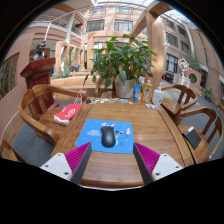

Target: Arrange mouse

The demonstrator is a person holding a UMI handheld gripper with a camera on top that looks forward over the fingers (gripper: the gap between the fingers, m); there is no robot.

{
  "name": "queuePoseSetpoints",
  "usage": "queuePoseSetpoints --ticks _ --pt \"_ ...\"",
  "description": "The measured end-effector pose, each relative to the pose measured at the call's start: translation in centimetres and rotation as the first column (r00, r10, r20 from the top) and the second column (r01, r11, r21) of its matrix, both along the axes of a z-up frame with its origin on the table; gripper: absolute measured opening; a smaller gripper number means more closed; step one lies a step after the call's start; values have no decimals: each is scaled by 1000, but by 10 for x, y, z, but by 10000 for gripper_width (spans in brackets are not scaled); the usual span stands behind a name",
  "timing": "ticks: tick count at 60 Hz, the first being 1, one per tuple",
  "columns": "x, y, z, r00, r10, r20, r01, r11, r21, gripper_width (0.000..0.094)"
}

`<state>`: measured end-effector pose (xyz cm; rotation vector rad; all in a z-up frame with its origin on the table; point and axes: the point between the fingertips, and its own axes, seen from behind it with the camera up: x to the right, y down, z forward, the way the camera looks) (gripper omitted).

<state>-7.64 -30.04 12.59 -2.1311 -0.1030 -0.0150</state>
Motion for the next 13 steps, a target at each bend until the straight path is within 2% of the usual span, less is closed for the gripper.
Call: queuePoseSetpoints --ticks 13 --pt "-5 -10 1 999 33 16 -33 999 0 855"
